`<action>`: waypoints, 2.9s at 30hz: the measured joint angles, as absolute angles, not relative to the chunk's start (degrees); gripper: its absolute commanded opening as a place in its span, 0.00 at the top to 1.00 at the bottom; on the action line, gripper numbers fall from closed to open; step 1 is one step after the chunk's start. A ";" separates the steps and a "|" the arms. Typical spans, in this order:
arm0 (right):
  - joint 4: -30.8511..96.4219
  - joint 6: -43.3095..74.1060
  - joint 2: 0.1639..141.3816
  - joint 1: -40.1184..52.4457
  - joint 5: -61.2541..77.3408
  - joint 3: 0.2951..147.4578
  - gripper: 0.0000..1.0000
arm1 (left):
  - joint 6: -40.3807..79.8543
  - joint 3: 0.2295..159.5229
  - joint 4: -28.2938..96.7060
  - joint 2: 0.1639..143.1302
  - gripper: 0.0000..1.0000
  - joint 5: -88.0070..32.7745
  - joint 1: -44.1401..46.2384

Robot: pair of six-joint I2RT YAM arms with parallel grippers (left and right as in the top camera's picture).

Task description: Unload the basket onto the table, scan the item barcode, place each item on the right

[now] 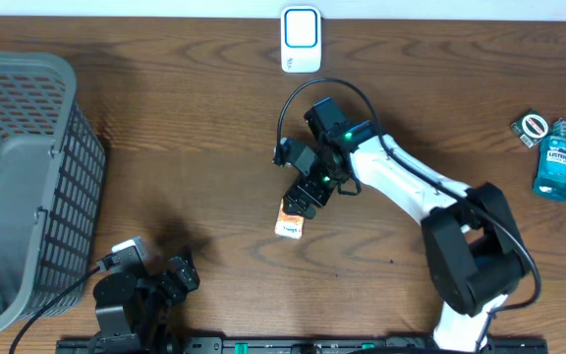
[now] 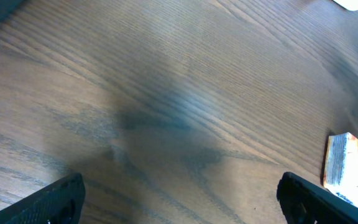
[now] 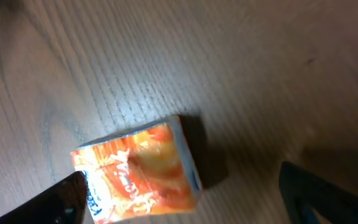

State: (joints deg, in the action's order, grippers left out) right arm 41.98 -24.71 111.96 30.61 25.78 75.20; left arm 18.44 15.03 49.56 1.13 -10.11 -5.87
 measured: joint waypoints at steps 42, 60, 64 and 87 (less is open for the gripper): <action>76.95 47.94 117.56 23.46 31.92 88.51 0.99 | 18.44 15.03 49.54 1.13 0.02 -10.11 -5.87; 42.87 43.72 117.32 22.50 28.03 88.44 0.99 | 18.44 15.03 49.56 1.13 0.02 -10.11 -5.87; 30.59 41.10 117.27 21.85 20.32 88.49 0.99 | 18.44 15.03 49.54 1.13 0.02 -10.11 -5.87; -53.43 24.45 137.45 22.57 -10.33 89.21 0.99 | 18.44 15.03 49.56 1.13 0.02 -10.11 -5.87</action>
